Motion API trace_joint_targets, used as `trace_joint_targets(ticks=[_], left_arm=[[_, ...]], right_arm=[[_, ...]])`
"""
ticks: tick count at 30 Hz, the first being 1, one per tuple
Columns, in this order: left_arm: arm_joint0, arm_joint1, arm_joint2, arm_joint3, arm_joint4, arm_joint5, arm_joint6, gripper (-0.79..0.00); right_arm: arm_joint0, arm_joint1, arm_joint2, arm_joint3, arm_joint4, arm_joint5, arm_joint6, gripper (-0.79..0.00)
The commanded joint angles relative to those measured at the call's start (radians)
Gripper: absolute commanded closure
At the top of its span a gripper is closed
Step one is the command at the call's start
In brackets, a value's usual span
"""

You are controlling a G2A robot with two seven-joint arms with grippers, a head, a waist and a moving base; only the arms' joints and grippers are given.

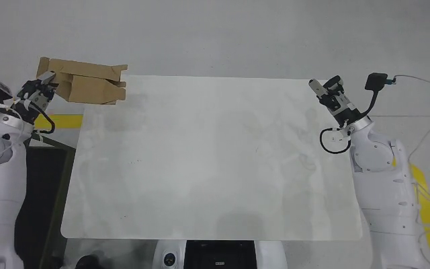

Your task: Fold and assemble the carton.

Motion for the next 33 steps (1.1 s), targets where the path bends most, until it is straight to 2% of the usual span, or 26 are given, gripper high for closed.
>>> trace_joint_targets(ticks=[1,7,14,22,29,33], left_arm=[[-0.056,-0.006,0.036,0.011,0.009,-0.007,-0.028,0.0],[-0.199,-0.029,0.167,0.032,0.089,-0.051,-0.146,0.0],[-0.323,-0.076,0.325,0.064,0.033,-0.094,-0.3,0.0],[-0.41,-0.115,0.463,0.071,0.037,-0.174,-0.528,0.0],[-0.459,-0.145,0.541,0.077,-0.02,-0.204,-0.65,0.0],[-0.482,-0.163,0.585,0.068,-0.044,-0.194,-0.677,0.0]], right_arm=[[0.0,0.0,0.0,0.0,0.0,0.0,0.0,-0.785],[0.0,0.0,0.0,0.0,0.0,0.0,0.0,-0.785],[0.0,0.0,0.0,0.0,0.0,0.0,0.0,-0.785],[0.0,0.0,0.0,0.0,0.0,0.0,0.0,-0.785],[0.0,0.0,0.0,0.0,0.0,0.0,0.0,-0.785],[0.0,0.0,0.0,0.0,0.0,0.0,0.0,-0.785]])
